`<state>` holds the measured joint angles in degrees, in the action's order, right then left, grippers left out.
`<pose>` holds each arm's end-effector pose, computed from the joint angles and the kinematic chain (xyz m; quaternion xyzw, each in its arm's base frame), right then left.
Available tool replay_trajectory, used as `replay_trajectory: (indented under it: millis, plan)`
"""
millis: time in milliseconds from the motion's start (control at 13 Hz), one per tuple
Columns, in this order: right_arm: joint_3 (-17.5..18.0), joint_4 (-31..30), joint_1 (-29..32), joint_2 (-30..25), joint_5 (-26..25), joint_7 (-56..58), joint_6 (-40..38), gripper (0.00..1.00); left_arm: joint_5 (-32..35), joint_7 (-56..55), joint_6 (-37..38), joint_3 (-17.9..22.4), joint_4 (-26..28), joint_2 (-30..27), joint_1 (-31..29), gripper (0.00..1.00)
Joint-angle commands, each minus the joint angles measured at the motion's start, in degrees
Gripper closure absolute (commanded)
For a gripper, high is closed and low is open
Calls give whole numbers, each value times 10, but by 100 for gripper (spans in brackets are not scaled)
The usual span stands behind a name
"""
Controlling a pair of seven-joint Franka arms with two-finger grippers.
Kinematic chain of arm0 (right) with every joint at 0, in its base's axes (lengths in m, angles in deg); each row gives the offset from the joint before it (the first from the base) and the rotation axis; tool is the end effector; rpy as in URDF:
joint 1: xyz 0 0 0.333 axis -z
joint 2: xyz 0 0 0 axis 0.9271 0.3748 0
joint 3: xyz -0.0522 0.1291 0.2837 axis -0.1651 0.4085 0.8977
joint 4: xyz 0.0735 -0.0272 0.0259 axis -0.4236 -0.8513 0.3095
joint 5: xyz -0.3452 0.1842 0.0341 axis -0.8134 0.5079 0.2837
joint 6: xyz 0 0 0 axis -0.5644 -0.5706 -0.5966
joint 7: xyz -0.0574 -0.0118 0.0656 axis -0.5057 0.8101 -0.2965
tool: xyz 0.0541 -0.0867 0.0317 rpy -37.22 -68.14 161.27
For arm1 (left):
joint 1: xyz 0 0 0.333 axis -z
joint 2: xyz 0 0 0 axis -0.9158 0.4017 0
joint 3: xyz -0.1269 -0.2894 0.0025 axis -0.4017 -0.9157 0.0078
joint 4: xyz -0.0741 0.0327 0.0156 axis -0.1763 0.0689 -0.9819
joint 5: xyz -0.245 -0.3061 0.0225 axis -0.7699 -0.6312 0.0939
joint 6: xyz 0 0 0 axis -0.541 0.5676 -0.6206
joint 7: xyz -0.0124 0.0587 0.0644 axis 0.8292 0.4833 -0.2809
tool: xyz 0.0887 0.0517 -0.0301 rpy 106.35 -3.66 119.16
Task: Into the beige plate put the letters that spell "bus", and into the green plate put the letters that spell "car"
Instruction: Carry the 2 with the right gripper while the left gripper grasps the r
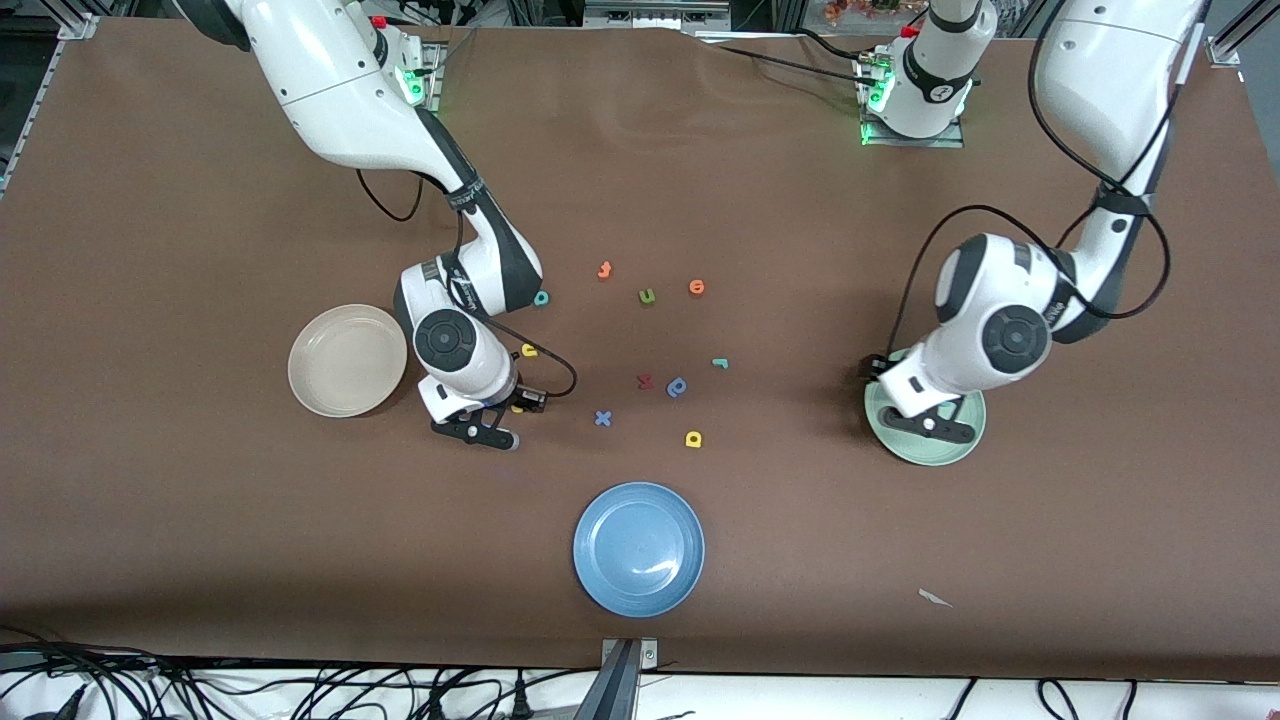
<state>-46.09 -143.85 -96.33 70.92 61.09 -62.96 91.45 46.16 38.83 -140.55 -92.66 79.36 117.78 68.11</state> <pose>0.6188 0.3173 0.1756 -0.9931 0.1159 0.0180 0.0057 0.6048 -0.1555 0.2482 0.9937 -0.0860 -0.0708 0.0147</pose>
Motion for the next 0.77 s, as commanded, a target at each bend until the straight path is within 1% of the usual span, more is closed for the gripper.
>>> replay_trajectory:
  millis: [0,77,154,231,462,615,692]
  plan:
    - [-1,18,1,14,14,16,-6,54,3,-110,8,-51,3,-10,12,0]
    - [-1,20,3,14,14,16,-6,57,3,-124,4,-58,2,-8,18,0]
    - [-1,25,4,15,14,16,-5,57,2,-126,1,-68,-7,-1,29,0]
    - [-1,25,4,18,14,16,-3,58,1,-127,1,-71,-32,13,49,0]
    - [-1,26,4,20,15,14,-2,70,5,-195,1,-70,-86,57,114,0]
    - [-1,26,4,20,21,13,-1,73,9,-218,-20,-65,-95,81,151,0]
    - [-1,27,3,20,23,14,-2,76,10,-223,-41,-64,-94,89,149,0]
